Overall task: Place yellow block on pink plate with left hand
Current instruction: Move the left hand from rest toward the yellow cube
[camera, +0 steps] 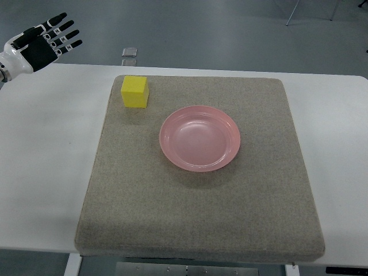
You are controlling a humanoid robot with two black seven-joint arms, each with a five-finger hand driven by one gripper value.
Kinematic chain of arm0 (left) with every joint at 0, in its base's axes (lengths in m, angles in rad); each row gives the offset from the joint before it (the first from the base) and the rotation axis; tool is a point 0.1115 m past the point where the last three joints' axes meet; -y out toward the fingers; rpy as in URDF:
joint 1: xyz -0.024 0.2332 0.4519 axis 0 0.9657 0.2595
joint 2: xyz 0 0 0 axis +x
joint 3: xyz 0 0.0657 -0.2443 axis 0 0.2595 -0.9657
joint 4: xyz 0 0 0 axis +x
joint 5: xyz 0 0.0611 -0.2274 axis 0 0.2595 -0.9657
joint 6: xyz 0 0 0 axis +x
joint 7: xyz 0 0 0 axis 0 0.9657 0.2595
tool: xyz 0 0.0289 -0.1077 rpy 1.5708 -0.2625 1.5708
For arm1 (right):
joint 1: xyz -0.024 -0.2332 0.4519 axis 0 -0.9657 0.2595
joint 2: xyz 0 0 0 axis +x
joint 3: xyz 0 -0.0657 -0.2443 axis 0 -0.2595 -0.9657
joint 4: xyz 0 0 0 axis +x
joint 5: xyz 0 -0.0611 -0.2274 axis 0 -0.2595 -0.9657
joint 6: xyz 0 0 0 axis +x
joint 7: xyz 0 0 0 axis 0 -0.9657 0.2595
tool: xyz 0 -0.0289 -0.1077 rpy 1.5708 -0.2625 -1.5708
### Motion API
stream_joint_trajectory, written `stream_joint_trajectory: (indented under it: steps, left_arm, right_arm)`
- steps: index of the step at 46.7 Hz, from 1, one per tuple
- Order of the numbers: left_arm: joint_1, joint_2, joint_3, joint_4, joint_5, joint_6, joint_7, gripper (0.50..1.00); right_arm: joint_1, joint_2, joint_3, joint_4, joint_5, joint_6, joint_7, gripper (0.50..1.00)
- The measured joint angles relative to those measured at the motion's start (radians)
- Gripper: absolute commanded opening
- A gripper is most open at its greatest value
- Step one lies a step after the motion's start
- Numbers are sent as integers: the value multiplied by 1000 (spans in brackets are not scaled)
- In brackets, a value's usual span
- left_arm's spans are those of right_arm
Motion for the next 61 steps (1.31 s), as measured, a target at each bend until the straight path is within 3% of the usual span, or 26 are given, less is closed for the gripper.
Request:
stream_joint_trajectory:
  steps: [39, 49, 61]
  left_arm:
    - [-31, 2, -1, 30, 1, 0, -3, 994]
    - [-23, -47, 28, 112, 11, 0, -3, 994]
    - [-87, -55, 34, 154, 366, 0, -35, 994]
  right_arm:
    - [0, 0, 0, 0, 0, 0, 0, 924]
    - [0, 0, 0, 0, 0, 0, 0, 924]
    - [0, 0, 0, 0, 0, 0, 0, 924]
